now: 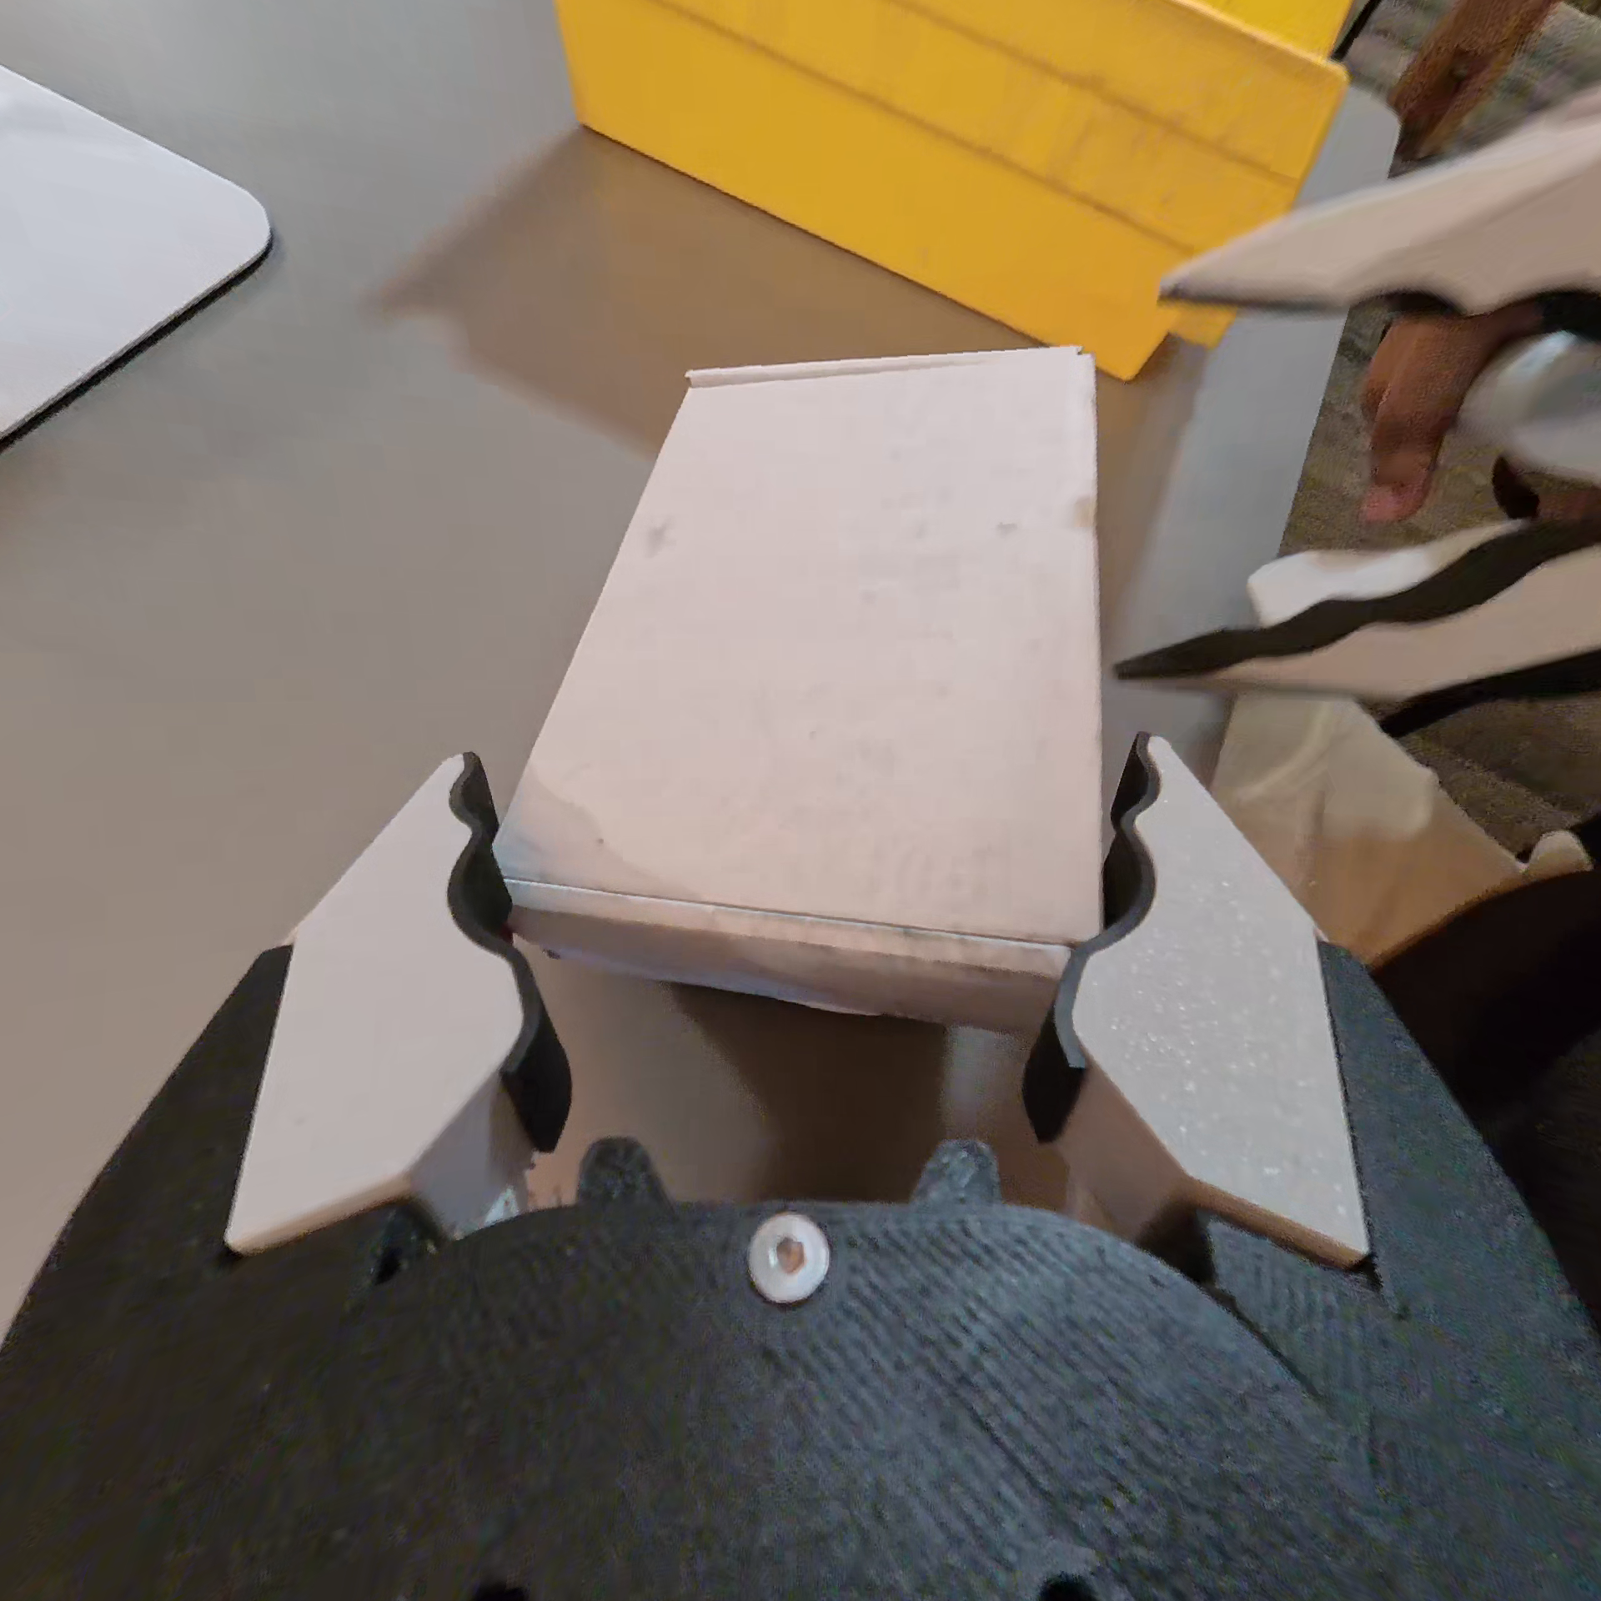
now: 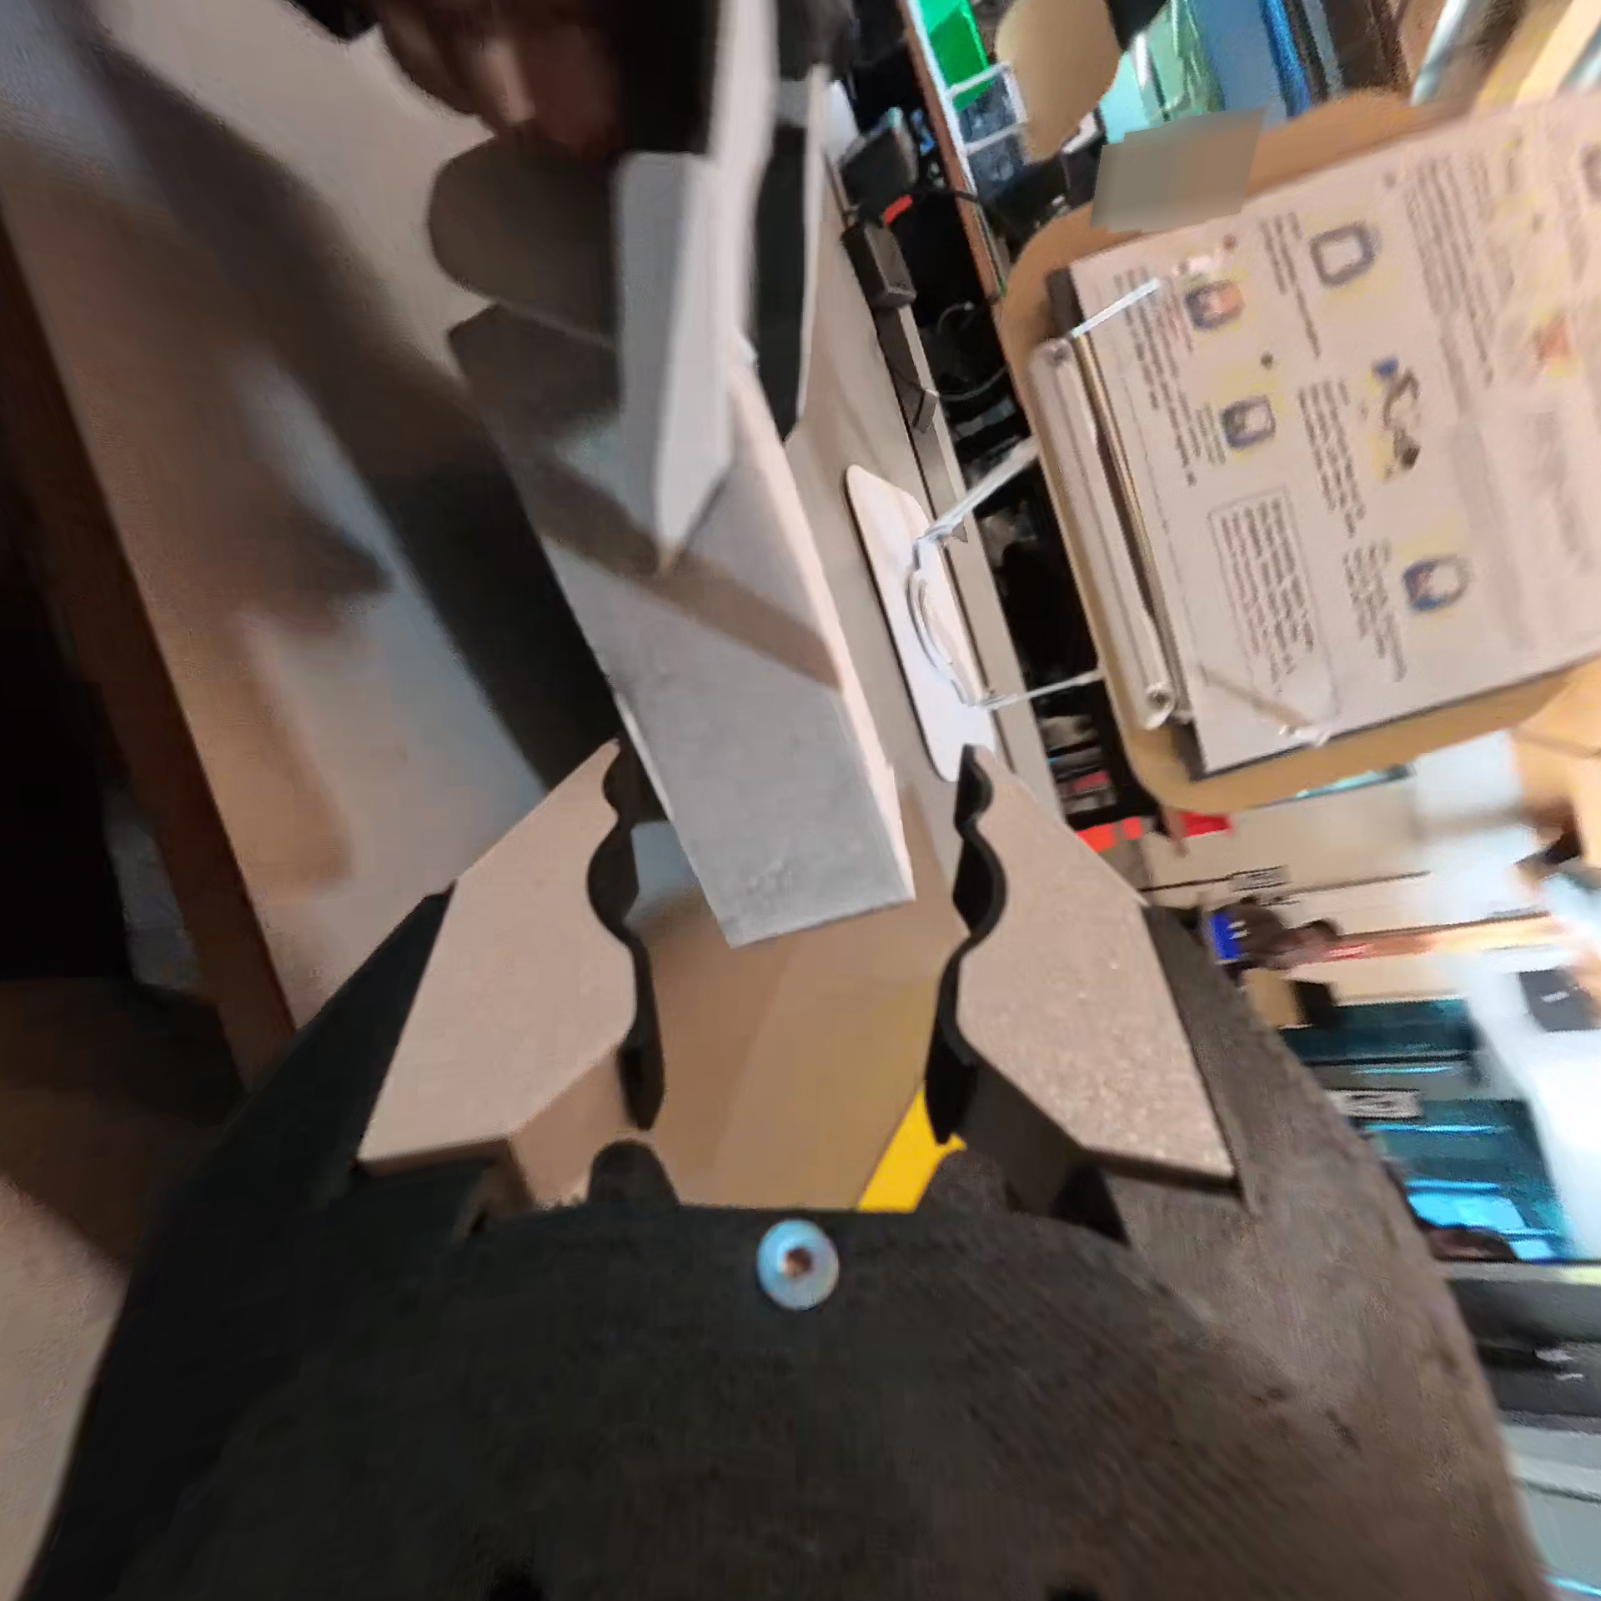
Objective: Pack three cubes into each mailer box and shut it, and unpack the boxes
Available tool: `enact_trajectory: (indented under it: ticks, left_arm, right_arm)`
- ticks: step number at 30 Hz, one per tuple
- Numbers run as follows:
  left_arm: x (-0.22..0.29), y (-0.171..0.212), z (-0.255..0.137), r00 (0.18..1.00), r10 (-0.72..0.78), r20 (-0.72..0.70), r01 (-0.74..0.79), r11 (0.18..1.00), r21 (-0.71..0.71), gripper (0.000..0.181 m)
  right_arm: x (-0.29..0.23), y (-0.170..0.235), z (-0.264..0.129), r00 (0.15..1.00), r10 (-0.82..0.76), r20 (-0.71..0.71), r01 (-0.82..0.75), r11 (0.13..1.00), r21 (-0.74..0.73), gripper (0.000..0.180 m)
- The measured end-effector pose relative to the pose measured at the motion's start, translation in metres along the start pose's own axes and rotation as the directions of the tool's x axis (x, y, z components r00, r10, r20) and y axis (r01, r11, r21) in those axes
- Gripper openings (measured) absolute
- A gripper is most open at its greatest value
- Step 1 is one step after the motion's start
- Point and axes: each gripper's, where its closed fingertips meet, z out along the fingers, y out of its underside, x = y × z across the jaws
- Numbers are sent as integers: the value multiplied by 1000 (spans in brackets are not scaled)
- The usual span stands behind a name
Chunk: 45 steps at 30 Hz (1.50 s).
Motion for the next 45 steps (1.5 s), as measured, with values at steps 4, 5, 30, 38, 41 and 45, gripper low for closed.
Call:
enact_trajectory:
  ticks: [4, 5, 30, 38, 41, 45]
  left_arm:
    - [17, -9, 4, 998, -64, -18, 65, 998, 24, 138]
    - [22, -11, 4, 996, -76, -35, 77, 997, 29, 138]
    - [-10, 0, -63, 953, -300, -32, 298, 917, 264, 114]
    - [-2, 9, -48, 968, -252, -21, 251, 946, 203, 112]
    - [-2, 10, -46, 968, -250, -22, 249, 947, 201, 111]
    - [-3, 15, -44, 973, -231, -7, 229, 957, 179, 111]
  right_arm:
    - [-21, -4, 4, 983, -183, 27, 184, 982, -48, 80]
    - [-22, -5, 6, 977, -213, 16, 214, 975, -63, 79]
    - [199, 130, -44, 859, -459, -226, 339, 841, -422, 60]
    - [173, 237, 1, 965, -260, -31, 221, 872, -436, 60]
    - [162, 249, 17, 973, -233, 6, 213, 878, -429, 60]
    - [149, 259, 22, 987, -156, 35, 157, 903, -400, 61]
